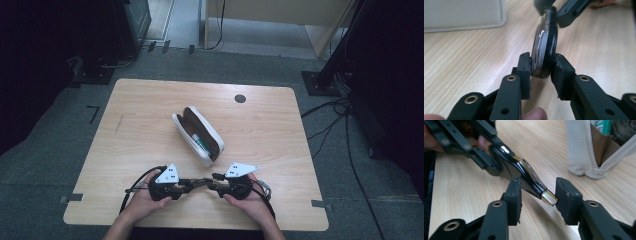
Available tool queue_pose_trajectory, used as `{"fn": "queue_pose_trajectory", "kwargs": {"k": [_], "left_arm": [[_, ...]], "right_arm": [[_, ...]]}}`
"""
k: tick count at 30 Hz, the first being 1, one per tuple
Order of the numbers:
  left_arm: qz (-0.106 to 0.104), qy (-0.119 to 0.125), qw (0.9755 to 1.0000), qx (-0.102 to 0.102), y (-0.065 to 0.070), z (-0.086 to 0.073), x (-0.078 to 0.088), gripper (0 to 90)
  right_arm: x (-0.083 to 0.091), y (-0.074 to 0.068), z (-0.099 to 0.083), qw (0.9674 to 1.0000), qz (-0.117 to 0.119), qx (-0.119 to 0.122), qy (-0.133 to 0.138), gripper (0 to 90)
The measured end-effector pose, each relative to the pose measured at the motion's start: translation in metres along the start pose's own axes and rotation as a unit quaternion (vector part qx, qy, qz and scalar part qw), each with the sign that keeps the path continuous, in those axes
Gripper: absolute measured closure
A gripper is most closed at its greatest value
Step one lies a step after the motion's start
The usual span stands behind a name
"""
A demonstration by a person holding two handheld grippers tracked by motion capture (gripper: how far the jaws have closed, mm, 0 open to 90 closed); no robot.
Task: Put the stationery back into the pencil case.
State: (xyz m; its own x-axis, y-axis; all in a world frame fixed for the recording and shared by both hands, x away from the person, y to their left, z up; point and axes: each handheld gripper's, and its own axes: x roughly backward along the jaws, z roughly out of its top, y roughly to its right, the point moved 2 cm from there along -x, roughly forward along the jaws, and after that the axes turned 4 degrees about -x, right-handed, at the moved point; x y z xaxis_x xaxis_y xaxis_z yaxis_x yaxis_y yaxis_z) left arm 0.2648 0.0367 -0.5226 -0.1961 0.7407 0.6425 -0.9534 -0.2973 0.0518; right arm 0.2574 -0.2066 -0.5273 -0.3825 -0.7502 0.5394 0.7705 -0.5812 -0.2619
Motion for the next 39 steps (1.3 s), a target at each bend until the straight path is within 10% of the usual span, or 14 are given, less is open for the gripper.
{"fn": "queue_pose_trajectory", "kwargs": {"k": [18, 30, 39], "left_arm": [[-0.024, -0.012, 0.9995, -0.016, 0.004, -0.002, -0.002, 73.3], [-0.075, -0.026, 0.9954, -0.053, 0.010, -0.002, -0.003, 74.0], [-0.042, -0.011, 0.9985, -0.033, 0.004, -0.003, -0.003, 60.0]], "right_arm": [[-0.007, -0.005, -0.003, 0.9994, 0.018, 0.025, -0.019, 58.3], [-0.003, -0.017, -0.001, 0.9921, 0.064, 0.107, -0.006, 58.2], [-0.011, -0.022, -0.006, 0.9889, 0.078, 0.120, -0.042, 76.7]]}}
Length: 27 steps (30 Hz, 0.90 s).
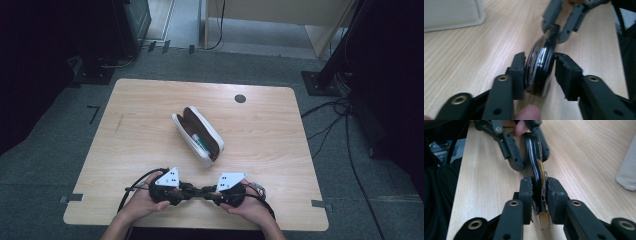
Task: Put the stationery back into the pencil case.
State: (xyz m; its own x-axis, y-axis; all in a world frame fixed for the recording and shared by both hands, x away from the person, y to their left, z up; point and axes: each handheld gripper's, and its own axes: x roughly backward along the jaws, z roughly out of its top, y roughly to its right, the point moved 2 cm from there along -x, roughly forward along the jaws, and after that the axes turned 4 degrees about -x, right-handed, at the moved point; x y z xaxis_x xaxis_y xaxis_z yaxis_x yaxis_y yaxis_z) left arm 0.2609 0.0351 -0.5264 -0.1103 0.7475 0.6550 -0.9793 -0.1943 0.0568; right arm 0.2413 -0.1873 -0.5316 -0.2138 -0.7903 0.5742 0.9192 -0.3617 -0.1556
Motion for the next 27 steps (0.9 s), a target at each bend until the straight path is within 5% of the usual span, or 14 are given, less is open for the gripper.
{"fn": "queue_pose_trajectory", "kwargs": {"k": [6, 9, 15, 17, 19, 27], "left_arm": [[0.026, 0.007, 0.9996, 0.010, -0.003, 0.000, 0.002, 46.3], [0.072, 0.032, 0.9965, 0.028, -0.010, -0.005, 0.009, 33.9], [0.146, 0.015, 0.9870, 0.065, -0.025, -0.017, 0.021, 24.1], [0.155, 0.013, 0.9852, 0.073, -0.027, -0.018, 0.022, 18.8], [0.183, 0.006, 0.9791, 0.087, -0.031, -0.021, 0.026, 18.2], [0.210, -0.016, 0.9703, 0.119, -0.034, -0.028, 0.031, 16.6]], "right_arm": [[0.000, -0.002, 0.001, 0.9997, -0.024, -0.002, -0.008, 78.8], [0.004, 0.001, 0.001, 0.9989, -0.043, -0.019, -0.005, 78.8], [0.015, 0.006, 0.002, 0.9963, -0.061, -0.059, 0.014, 78.8], [0.019, 0.006, 0.004, 0.9959, -0.063, -0.061, 0.022, 78.8], [0.022, 0.005, 0.006, 0.9955, -0.069, -0.060, 0.026, 78.7], [0.037, 0.002, 0.015, 0.9920, -0.086, -0.078, 0.049, 78.7]]}}
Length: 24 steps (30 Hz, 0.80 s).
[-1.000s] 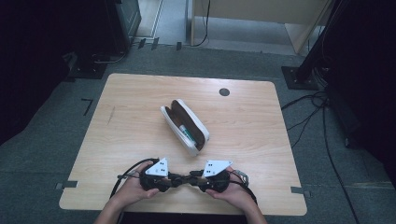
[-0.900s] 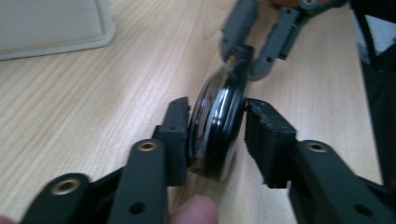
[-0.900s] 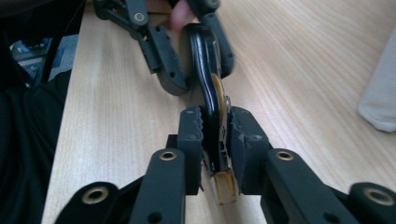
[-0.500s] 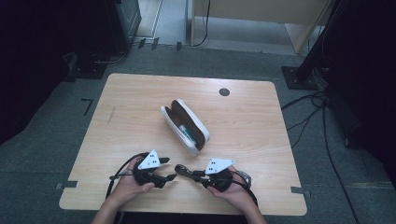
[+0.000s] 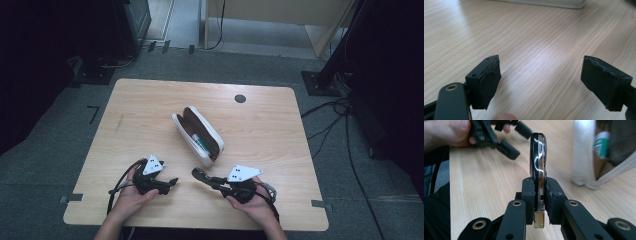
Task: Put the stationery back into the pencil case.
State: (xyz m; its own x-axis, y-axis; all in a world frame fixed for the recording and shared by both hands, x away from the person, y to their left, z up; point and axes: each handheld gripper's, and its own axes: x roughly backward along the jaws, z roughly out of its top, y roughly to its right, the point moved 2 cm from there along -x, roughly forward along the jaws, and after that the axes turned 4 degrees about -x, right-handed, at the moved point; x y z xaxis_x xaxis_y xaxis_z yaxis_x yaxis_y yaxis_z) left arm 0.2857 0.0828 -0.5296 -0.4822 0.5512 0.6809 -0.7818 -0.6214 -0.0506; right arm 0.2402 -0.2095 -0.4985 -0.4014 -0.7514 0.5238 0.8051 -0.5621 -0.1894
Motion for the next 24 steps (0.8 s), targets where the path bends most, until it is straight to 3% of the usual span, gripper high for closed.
{"fn": "queue_pose_trajectory", "kwargs": {"k": [6, 11, 19, 24], "left_arm": [[0.029, -0.017, 0.9988, 0.036, -0.006, -0.005, 0.004, 16.6], [0.045, -0.024, 0.9983, 0.027, -0.002, -0.012, 0.010, 15.6], [0.058, -0.020, 0.9971, 0.045, -0.009, -0.022, 0.018, 15.1], [0.064, -0.021, 0.9960, 0.058, -0.010, -0.025, 0.022, 15.1]], "right_arm": [[0.021, -0.001, 0.017, 0.9992, -0.019, -0.019, 0.028, 78.7], [0.035, -0.001, 0.033, 0.9981, -0.033, -0.022, 0.047, 78.8], [0.052, 0.002, 0.061, 0.9951, -0.056, -0.033, 0.074, 78.7], [0.054, 0.006, 0.071, 0.9935, -0.065, -0.043, 0.083, 78.7]]}}
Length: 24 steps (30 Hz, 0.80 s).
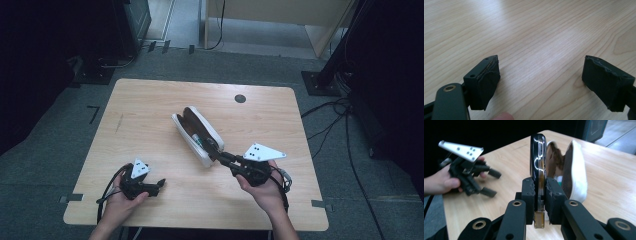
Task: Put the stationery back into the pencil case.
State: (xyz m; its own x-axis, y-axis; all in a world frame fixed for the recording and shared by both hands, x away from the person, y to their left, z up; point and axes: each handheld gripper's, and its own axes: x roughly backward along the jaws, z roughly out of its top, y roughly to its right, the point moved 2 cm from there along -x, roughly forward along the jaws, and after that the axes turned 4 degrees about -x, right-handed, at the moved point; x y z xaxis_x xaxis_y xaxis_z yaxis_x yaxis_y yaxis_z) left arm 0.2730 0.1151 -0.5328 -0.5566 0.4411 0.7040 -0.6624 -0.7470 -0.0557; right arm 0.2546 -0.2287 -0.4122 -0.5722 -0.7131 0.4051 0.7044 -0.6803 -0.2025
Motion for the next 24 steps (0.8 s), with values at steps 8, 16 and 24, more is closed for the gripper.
{"fn": "queue_pose_trajectory", "kwargs": {"k": [8, 16, 24], "left_arm": [[0.031, -0.003, 0.9990, 0.032, -0.017, -0.008, 0.007, 15.1], [0.042, -0.005, 0.9983, 0.040, -0.021, -0.008, 0.007, 15.0], [0.042, -0.003, 0.9982, 0.041, -0.021, -0.008, 0.007, 15.0]], "right_arm": [[-0.017, 0.006, 0.015, 0.9996, -0.011, -0.024, 0.009, 78.7], [-0.039, 0.008, 0.025, 0.9991, -0.026, -0.031, 0.008, 78.7], [-0.061, 0.010, 0.028, 0.9981, -0.054, -0.028, -0.006, 78.7]]}}
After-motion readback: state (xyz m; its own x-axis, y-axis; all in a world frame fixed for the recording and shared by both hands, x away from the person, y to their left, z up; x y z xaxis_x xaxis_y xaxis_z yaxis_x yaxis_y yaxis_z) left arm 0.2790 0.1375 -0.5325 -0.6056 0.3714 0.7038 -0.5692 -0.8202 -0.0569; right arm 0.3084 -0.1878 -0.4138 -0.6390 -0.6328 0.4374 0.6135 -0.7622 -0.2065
